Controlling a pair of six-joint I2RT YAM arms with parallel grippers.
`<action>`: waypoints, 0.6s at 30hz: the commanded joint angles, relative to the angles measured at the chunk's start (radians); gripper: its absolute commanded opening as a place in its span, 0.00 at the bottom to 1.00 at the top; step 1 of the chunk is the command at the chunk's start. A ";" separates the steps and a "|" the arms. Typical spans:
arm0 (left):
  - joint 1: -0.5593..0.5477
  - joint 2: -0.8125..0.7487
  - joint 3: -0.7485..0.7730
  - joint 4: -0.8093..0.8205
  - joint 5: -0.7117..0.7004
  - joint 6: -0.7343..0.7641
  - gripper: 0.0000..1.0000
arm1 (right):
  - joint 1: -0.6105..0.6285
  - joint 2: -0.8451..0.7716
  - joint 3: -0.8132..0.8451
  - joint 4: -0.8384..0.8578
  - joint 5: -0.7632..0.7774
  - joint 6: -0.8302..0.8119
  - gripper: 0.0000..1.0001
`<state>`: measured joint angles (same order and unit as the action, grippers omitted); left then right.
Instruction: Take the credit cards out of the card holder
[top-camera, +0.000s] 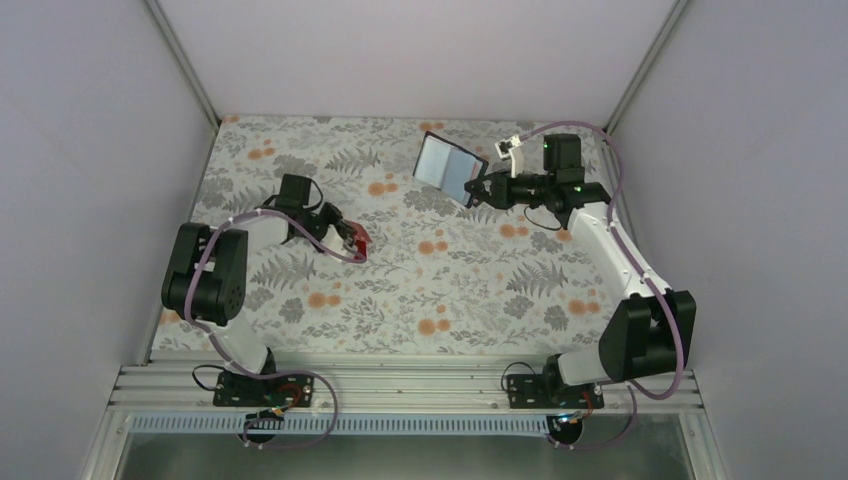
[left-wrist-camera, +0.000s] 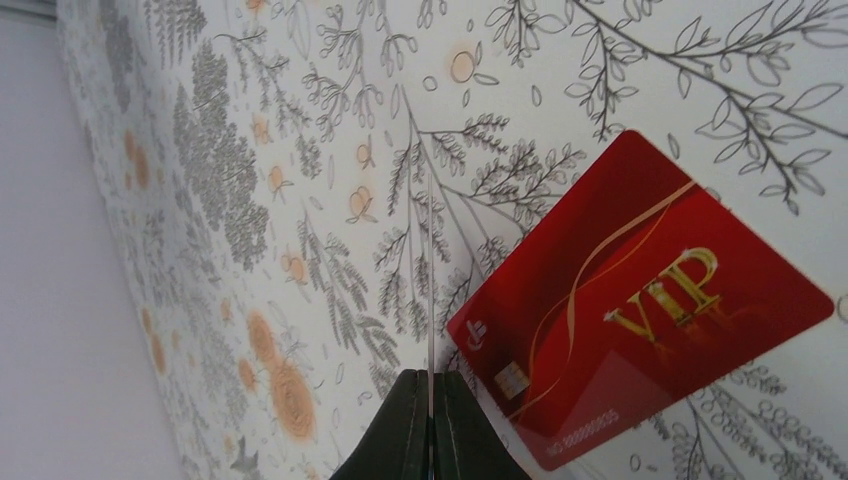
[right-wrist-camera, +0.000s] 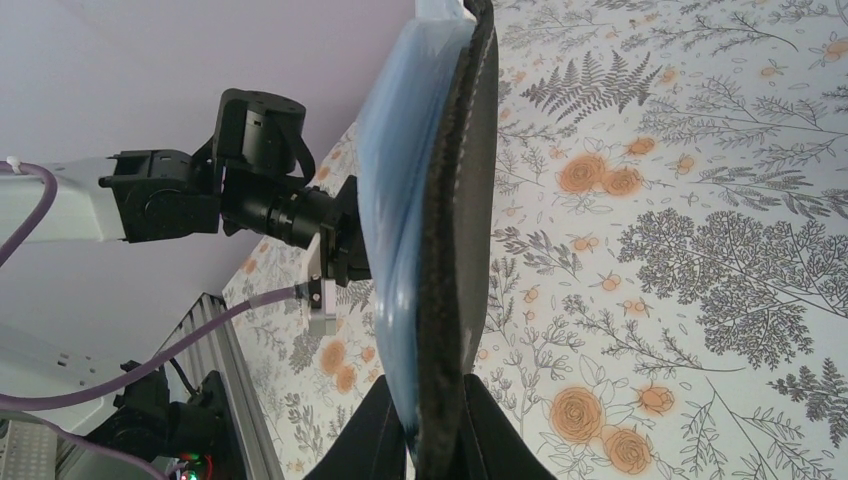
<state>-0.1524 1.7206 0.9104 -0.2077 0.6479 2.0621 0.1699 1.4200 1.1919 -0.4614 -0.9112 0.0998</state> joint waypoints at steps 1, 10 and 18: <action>-0.011 0.028 -0.002 -0.026 -0.004 0.730 0.02 | 0.005 -0.028 0.008 0.014 -0.027 -0.020 0.04; -0.015 0.044 0.008 -0.055 -0.037 0.733 0.08 | 0.006 -0.047 0.005 0.012 -0.027 -0.023 0.04; -0.017 0.026 0.003 -0.120 -0.072 0.734 0.15 | 0.006 -0.047 0.004 0.012 -0.028 -0.026 0.04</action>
<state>-0.1661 1.7538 0.9108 -0.2756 0.5770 2.0758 0.1699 1.4052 1.1919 -0.4618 -0.9161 0.0864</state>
